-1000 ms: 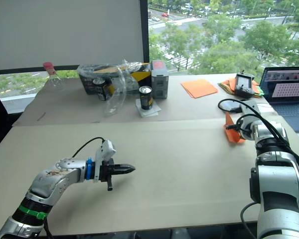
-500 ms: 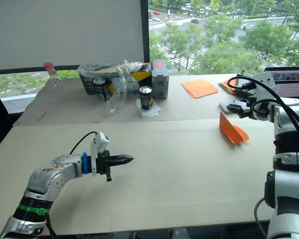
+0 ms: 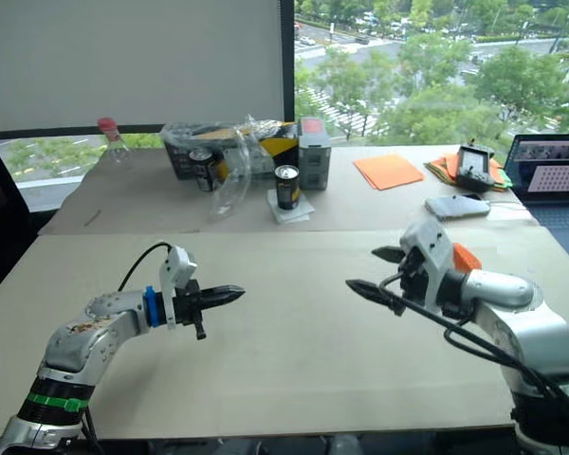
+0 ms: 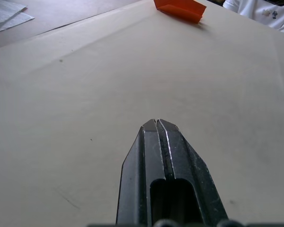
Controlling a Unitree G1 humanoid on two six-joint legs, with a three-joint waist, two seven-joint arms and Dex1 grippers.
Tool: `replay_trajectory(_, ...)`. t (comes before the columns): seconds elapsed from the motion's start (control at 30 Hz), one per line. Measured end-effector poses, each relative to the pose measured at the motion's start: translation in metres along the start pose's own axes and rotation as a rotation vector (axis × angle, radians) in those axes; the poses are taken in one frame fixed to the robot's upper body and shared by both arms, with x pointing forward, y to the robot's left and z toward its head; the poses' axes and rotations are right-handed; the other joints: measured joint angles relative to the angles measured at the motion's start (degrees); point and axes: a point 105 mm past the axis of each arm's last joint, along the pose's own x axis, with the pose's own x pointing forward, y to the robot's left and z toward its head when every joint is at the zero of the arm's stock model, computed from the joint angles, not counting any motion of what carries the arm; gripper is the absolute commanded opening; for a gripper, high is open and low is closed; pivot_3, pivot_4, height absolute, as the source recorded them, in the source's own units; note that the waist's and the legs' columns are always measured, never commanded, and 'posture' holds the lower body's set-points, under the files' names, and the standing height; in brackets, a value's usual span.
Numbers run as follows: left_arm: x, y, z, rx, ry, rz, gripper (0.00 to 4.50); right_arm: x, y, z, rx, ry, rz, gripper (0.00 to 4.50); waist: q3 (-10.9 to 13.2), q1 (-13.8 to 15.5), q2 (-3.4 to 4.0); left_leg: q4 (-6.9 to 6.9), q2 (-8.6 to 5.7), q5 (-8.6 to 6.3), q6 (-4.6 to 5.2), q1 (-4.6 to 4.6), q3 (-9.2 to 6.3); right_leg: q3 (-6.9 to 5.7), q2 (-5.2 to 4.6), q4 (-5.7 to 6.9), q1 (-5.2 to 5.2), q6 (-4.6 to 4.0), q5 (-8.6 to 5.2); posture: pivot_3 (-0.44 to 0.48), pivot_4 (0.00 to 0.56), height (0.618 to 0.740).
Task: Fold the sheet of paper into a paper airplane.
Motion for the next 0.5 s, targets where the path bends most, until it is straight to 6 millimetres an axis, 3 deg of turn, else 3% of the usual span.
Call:
replay_trajectory(0.03, 0.000, -0.002, -0.003, -0.004, 0.006, -0.002, 0.00, 0.004, 0.004, -0.011, 0.032, 0.009, -0.013, 4.49, 0.00, -0.06, 0.00, -0.07, -0.12, 0.03, 0.04, -0.07, -0.23, -0.16, -0.23, -0.01, 0.19, 0.02, -0.02, 0.000, 0.150, 0.677)
replay_trajectory(0.07, 0.001, -0.004, -0.004, -0.004, 0.009, -0.006, 0.00, 0.007, 0.008, -0.023, 0.046, 0.035, -0.022, 4.49, 0.00, -0.41, 0.01, -0.11, -0.29, 0.18, 0.23, -0.14, -0.81, -0.67, -1.25, 0.01, 0.61, 0.07, -0.24, 0.000, 0.150, 0.680)
replay_trajectory(0.13, 0.002, -0.007, -0.007, -0.002, 0.015, -0.005, 0.00, 0.012, 0.014, -0.039, 0.059, 0.070, -0.032, 4.49, -0.03, -0.81, 0.07, -0.18, -1.21, 0.41, 0.47, -0.24, -1.78, -1.97, -2.23, 0.11, 0.91, 0.20, -0.52, 0.000, 0.150, 0.683)
replay_trajectory(0.17, 0.000, -0.008, -0.011, -0.003, 0.023, 0.005, 0.00, 0.015, 0.016, -0.043, 0.076, 0.064, -0.043, 4.49, -0.03, -1.01, 0.19, -0.14, -1.65, 0.65, 0.52, -0.33, -2.13, -2.45, -2.28, 0.22, 0.77, 0.35, -0.59, 0.000, 0.150, 0.683)
replay_trajectory(0.23, -0.001, -0.007, -0.016, -0.009, 0.030, 0.022, 0.00, 0.019, 0.017, -0.043, 0.088, 0.044, -0.056, 4.49, 0.01, -0.40, 0.30, -0.13, -1.74, 0.76, 0.32, -0.33, -2.03, -1.91, -1.83, -0.10, 0.79, 0.59, -0.39, 0.000, 0.150, 0.683)
replay_trajectory(0.5, -0.005, -0.005, -0.032, -0.015, 0.006, 0.126, 0.00, 0.026, 0.020, -0.044, 0.061, -0.030, -0.119, 4.49, 0.01, 1.11, 0.30, -0.47, -1.70, 0.77, 0.31, -0.06, -1.87, -1.54, -1.77, -0.08, 0.80, 0.62, -0.37, 0.000, 0.150, 0.683)
